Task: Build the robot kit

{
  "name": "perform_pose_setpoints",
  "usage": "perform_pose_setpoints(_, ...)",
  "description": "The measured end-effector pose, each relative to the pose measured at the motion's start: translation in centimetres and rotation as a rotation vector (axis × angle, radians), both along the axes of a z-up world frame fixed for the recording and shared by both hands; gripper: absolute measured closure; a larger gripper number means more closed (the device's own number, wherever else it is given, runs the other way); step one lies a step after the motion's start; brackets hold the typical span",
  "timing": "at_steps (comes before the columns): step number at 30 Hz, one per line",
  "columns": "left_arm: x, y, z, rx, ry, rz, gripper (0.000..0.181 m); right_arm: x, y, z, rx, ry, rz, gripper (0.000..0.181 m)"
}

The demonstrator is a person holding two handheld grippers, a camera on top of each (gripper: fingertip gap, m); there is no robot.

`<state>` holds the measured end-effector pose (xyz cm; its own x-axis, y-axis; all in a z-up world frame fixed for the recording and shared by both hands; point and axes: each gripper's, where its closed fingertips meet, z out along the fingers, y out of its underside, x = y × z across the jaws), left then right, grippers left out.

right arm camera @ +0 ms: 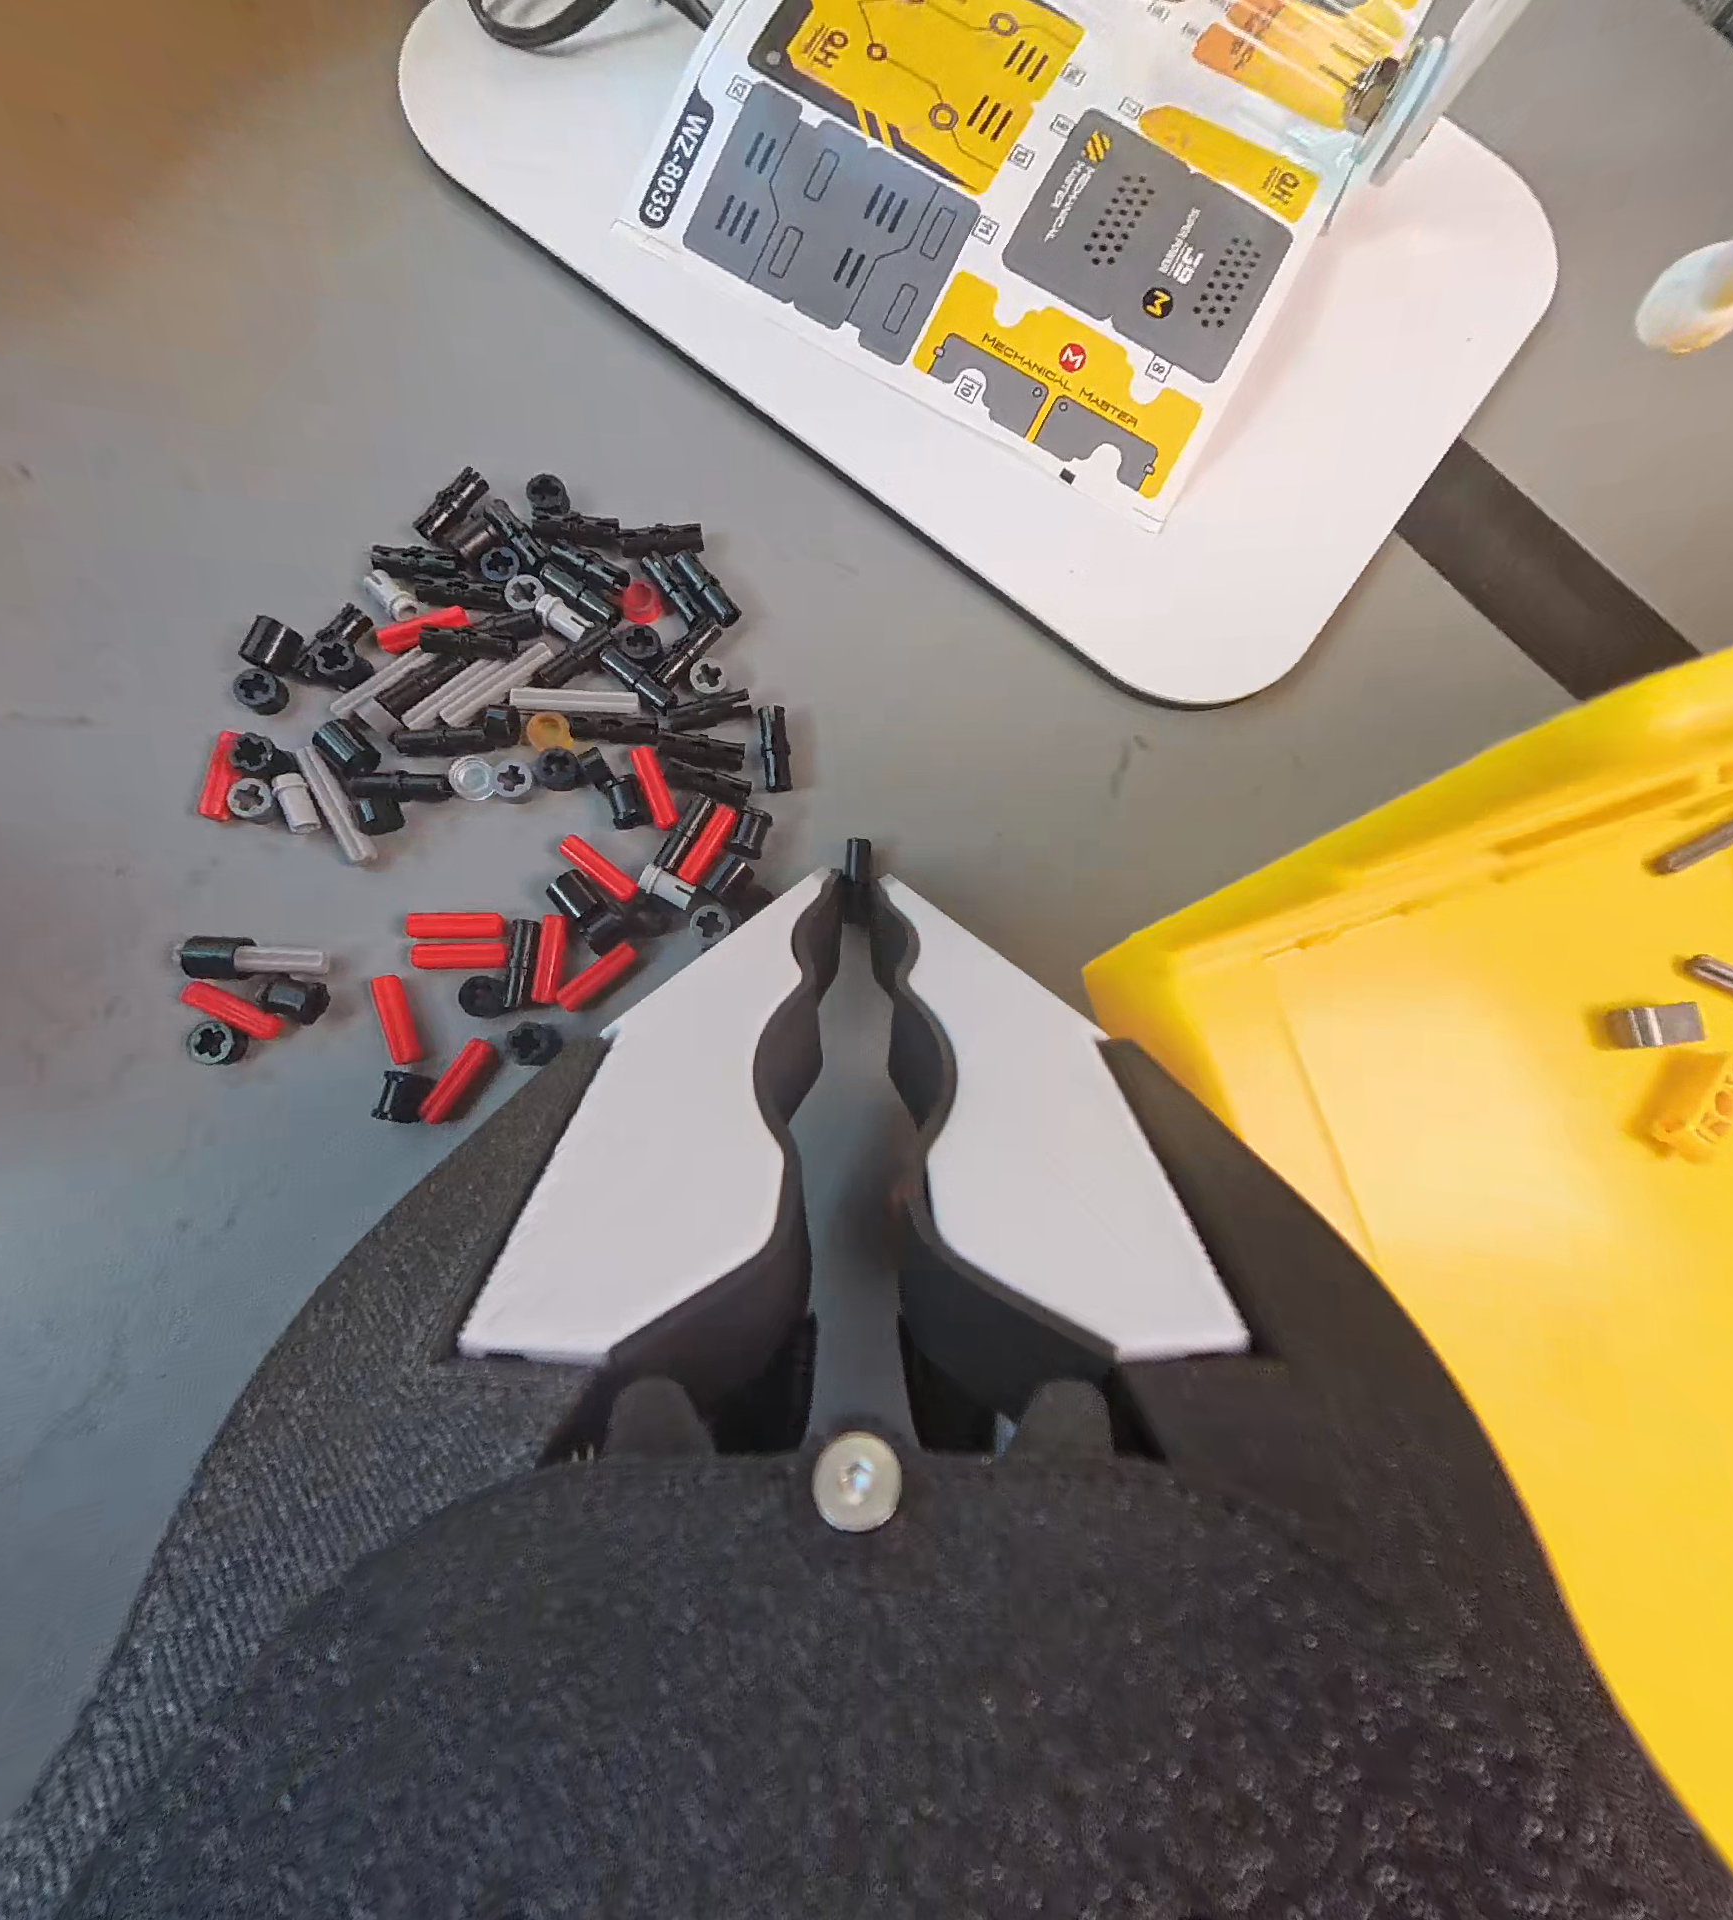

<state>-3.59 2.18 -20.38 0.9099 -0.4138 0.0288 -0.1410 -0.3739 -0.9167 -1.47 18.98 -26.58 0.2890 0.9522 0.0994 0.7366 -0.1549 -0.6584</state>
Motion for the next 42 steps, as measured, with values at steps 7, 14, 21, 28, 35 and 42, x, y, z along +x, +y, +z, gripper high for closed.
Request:
perform_pose_setpoints(7, -1.9, 0.2, -0.3, -0.022, 0.060, 0.114, 0.144, 1.6, -6.3, 3.5, -0.006, 0.089, 0.280, 0.178)
perform_pose_setpoints(14, -2.3, 2.1, -2.2, -0.100, 0.077, 0.186, 0.146, 8.5, -15.7, 1.0, -0.093, -0.049, 0.532, 0.177)
perform_pose_setpoints(21, -4.4, 8.1, -1.6, -0.107, 0.109, 0.301, 0.146, 9.7, -16.8, -0.1, -0.033, -0.056, 0.576, 0.177)
perform_pose_setpoints(28, -7.2, 11.1, -4.2, -0.260, 0.057, 0.383, 0.165, 9.9, -18.5, 0.0, 0.047, -0.013, 0.670, 0.177)
perform_pose_setpoints(35, -7.2, 11.3, -5.9, -0.321, 0.035, 0.366, 0.166, 10.1, -18.5, 0.1, 0.061, 0.028, 0.667, 0.169)
perform_pose_setpoints(42, -7.0, 11.5, -5.8, -0.318, 0.030, 0.334, 0.162, 10.2, -18.5, 0.1, 0.050, 0.036, 0.668, 0.166)
